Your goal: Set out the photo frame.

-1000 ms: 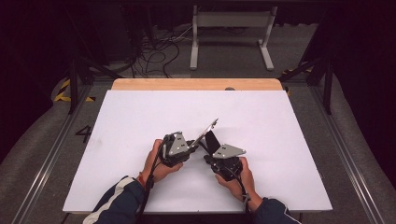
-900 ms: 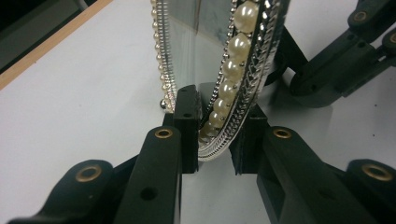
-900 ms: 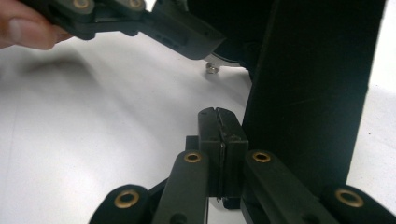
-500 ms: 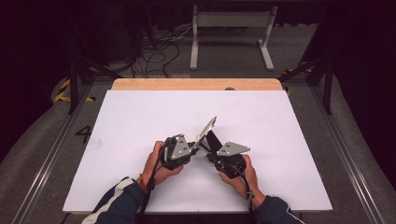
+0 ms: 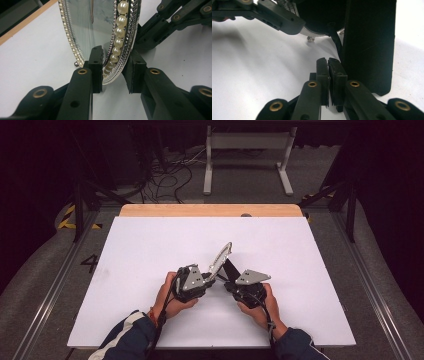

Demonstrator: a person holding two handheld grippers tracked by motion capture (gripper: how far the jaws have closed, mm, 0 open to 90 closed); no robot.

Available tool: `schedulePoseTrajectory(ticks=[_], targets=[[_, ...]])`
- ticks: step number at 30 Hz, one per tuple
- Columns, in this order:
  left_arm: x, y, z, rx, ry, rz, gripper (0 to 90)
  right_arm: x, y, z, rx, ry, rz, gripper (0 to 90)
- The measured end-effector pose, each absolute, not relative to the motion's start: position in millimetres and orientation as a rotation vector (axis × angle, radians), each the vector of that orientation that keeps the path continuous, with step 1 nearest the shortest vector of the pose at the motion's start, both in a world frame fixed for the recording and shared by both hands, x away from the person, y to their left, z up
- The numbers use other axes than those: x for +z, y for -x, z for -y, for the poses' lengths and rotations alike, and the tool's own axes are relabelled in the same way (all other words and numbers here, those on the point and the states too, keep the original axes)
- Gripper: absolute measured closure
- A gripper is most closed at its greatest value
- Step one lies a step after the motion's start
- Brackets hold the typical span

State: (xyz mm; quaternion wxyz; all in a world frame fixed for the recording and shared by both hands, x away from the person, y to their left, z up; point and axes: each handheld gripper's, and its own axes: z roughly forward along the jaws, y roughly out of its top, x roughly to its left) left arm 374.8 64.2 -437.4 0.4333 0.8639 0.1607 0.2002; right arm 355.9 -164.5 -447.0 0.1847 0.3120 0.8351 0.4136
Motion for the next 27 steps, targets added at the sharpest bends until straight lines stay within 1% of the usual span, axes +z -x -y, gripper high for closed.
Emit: schedulePoseTrajectory(ticks=[6,10,12,14,17,24,27], targets=[[-445.5,-382.8,-62.7,0.491,-2.177,-0.462,60.6,-446.3,-355.9,163.4,1.137,-0.864,-2.375,85.2],[-446.1,-382.9,-61.0,0.497,-2.153,-0.468,57.6,-446.5,-355.6,162.8,1.135,-0.864,-2.374,84.5],[-447.6,-384.0,-59.8,0.470,-2.121,-0.478,56.0,-446.6,-355.5,162.7,1.135,-0.864,-2.373,84.3],[-449.2,-384.9,-59.0,0.466,-2.111,-0.490,57.3,-446.6,-355.2,162.3,1.134,-0.866,-2.372,84.1],[-448.9,-382.4,-58.5,0.474,-2.118,-0.480,62.7,-446.6,-355.4,162.5,1.134,-0.872,-2.374,84.1],[-445.4,-378.9,-61.8,0.493,-2.136,-0.439,66.6,-446.1,-356.2,163.5,1.129,-0.882,-2.382,85.9],[-444.1,-376.1,-61.6,0.528,-2.151,-0.424,68.3,-445.9,-357.0,164.3,1.131,-0.888,-2.386,86.5]])
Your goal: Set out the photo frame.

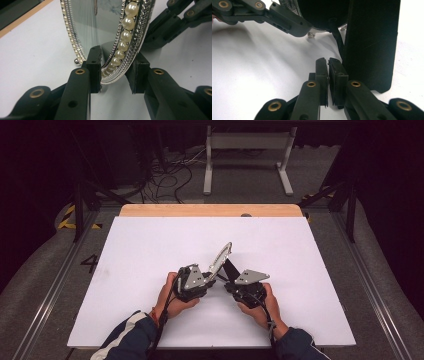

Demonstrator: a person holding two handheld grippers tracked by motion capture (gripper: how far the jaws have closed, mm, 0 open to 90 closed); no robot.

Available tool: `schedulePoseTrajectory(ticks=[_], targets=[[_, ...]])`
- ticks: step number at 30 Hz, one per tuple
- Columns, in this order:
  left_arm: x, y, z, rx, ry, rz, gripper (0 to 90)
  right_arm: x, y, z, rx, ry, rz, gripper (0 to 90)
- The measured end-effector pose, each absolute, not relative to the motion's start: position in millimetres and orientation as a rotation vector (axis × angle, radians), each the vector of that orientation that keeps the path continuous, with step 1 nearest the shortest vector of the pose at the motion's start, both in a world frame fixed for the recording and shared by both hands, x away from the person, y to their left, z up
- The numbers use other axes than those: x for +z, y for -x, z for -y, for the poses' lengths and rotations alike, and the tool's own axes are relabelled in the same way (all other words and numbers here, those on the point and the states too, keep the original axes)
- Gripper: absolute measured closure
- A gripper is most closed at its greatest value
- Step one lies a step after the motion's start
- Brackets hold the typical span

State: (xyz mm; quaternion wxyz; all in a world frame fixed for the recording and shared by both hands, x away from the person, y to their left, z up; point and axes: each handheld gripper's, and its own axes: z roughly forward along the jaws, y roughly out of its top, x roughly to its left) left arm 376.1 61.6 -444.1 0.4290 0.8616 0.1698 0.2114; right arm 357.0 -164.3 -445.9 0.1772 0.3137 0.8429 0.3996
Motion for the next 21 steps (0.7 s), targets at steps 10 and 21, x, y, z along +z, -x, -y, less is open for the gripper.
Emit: schedulePoseTrajectory(ticks=[10,21], targets=[[-441.3,-364.8,-58.6,0.542,-2.147,-0.387,70.3,-444.4,-359.5,170.8,1.132,-0.894,-2.390,88.3],[-441.6,-360.9,-55.1,0.511,-2.126,-0.417,69.8,-444.9,-363.0,177.7,1.131,-0.859,-2.379,89.4]])
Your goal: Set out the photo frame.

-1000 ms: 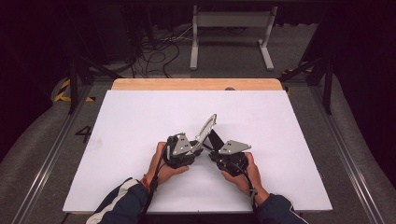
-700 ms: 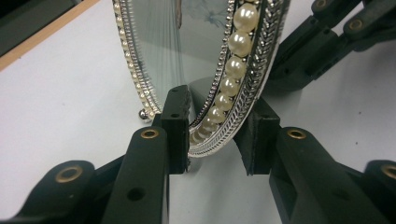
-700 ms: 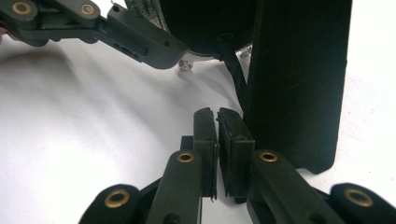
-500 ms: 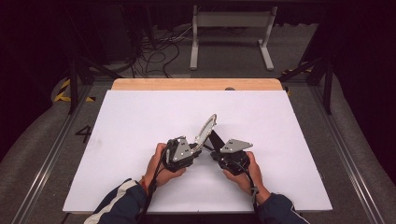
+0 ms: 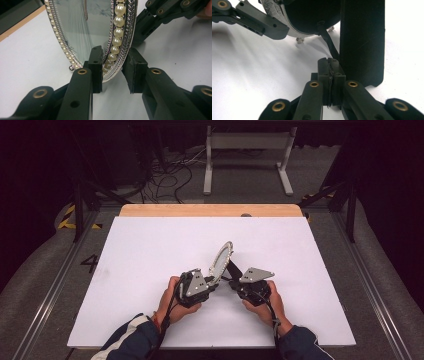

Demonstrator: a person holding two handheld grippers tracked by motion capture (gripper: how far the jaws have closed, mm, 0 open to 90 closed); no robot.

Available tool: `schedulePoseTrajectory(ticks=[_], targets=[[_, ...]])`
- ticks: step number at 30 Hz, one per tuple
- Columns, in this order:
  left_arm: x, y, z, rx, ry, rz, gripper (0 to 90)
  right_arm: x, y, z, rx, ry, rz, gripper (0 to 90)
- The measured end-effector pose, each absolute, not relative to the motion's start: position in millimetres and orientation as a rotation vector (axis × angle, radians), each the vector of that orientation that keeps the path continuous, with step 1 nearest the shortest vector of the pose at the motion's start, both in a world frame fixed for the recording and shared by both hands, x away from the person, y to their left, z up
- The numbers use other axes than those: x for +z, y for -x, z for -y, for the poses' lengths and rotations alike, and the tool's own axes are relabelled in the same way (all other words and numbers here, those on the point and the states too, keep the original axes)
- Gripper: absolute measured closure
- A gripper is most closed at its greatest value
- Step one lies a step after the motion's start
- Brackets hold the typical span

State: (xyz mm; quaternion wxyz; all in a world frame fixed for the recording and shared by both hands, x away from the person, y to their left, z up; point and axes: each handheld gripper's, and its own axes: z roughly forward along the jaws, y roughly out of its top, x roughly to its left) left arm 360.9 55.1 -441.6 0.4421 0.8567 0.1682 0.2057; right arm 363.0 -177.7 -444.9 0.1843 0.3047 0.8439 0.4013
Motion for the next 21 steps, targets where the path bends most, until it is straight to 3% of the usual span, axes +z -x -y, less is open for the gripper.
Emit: schedulePoseTrajectory(ticks=[21], targets=[[-443.2,-362.5,-55.4,0.439,-2.115,-0.411,69.3,-445.7,-369.9,185.5,1.105,-0.902,-2.341,87.9]])
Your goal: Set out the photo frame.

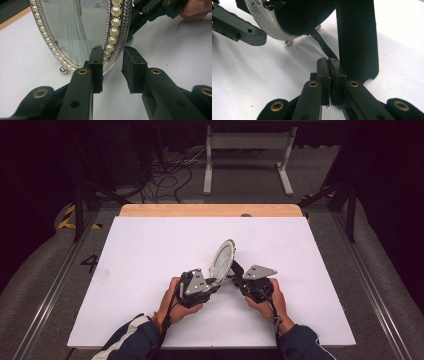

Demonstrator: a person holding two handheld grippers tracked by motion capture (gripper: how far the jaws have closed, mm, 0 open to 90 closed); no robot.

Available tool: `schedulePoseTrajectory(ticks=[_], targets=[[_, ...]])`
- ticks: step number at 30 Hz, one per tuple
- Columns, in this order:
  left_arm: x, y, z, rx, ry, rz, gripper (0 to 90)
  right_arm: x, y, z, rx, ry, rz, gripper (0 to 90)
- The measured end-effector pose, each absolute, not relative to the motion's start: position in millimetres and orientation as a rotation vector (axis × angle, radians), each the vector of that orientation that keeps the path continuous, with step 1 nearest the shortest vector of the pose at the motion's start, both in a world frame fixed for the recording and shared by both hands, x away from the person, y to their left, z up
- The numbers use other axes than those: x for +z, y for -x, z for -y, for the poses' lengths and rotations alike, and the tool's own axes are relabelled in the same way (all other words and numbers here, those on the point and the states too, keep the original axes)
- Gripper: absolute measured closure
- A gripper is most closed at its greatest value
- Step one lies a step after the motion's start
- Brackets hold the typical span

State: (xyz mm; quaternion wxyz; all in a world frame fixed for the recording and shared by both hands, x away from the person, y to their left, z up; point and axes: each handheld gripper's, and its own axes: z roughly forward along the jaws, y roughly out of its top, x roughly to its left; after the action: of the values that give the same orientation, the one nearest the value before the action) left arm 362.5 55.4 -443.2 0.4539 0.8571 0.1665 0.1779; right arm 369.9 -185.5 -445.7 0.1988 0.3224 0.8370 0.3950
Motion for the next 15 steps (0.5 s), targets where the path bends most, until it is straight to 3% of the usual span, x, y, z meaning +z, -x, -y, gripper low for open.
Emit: schedulePoseTrajectory(ticks=[15], targets=[[-435.4,-357.9,-87.4,0.432,-2.108,-0.518,51.2,-447.0,-374.3,189.1,1.070,-0.952,-2.326,88.0]])
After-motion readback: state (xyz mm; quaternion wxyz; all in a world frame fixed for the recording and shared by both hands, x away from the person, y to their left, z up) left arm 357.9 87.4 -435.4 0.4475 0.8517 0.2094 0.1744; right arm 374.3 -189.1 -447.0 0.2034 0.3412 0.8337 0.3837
